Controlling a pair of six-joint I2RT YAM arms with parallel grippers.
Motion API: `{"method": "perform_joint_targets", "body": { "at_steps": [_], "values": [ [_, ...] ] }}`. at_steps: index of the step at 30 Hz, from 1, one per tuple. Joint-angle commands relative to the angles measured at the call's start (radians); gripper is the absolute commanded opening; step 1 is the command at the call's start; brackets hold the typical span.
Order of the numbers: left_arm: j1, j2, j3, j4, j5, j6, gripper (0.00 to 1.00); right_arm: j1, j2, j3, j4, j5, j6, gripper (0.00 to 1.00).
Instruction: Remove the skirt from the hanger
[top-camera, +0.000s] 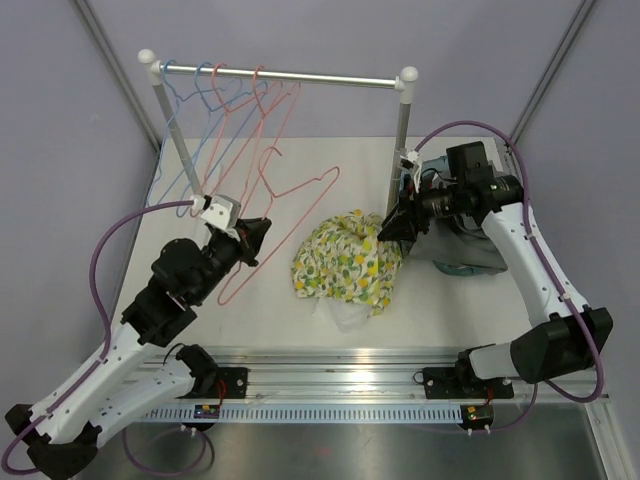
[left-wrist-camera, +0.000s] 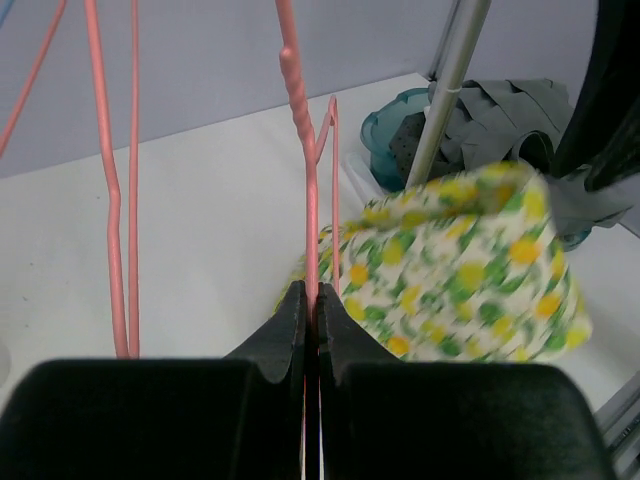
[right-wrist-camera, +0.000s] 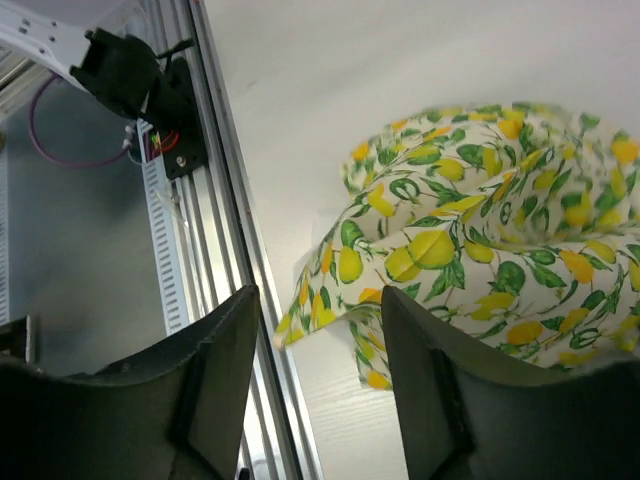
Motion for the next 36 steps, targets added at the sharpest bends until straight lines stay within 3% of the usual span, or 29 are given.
{"method": "perform_joint_targets", "body": {
  "at_steps": [1,5,13,26,36],
  "values": [
    [0.002,0.029,0.085,0.037,-0.037,0.072,0.00,0.021,-0.004,-0.049,-0.049,0.051,-0.172,0.63],
    [0.002,0.084,0.139,0.050,-0.060,0.148,0.00,0.010,-0.105,-0.151,0.041,0.097,-0.182,0.99],
    [0.006,0.217,0.251,0.157,-0.086,0.217,0.00,-0.094,-0.240,-0.406,0.262,0.080,-0.188,0.99],
    [0.081,0.494,0.507,0.234,-0.125,0.178,0.00,-0.096,-0.210,-0.391,0.253,0.182,-0.194,0.99],
    [0.176,0.580,0.542,0.246,-0.048,0.084,0.00,-0.096,-0.208,-0.397,0.242,0.182,-0.212,0.99]
  ]
}}
